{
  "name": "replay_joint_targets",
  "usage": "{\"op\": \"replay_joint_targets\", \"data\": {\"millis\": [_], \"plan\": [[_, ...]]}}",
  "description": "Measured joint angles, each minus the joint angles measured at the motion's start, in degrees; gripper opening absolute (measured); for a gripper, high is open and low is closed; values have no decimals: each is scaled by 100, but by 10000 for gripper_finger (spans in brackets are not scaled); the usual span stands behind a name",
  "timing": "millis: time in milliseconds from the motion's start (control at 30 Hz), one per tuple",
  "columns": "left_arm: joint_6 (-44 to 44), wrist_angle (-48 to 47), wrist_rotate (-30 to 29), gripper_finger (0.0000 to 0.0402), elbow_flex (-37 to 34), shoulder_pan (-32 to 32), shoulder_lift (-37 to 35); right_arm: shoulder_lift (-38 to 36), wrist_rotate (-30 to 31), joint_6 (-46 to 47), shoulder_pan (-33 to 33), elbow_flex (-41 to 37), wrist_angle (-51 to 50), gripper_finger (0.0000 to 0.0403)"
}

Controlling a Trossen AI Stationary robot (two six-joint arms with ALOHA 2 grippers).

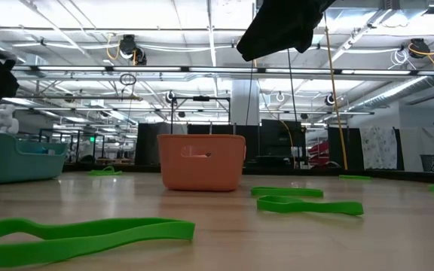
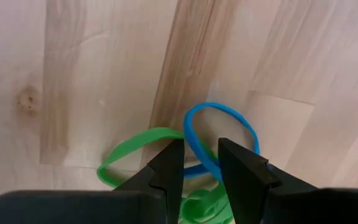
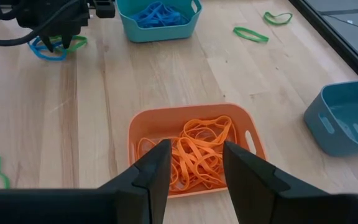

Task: Sort rubber bands into baskets
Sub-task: Put the blue rubber band into the green bin

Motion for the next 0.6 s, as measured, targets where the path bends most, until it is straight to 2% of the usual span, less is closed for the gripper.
{"op": "replay_joint_targets", "data": {"millis": [167, 467, 600], "plan": [[158, -17, 7, 95, 0, 2, 0, 0, 1, -1, -1, 0, 1, 137], [256, -37, 4, 14, -2, 2, 7, 0, 1, -1, 0, 0, 2, 137], [293, -9, 68, 7, -4, 0, -85, 0, 2, -1, -1, 0, 2, 137]]}}
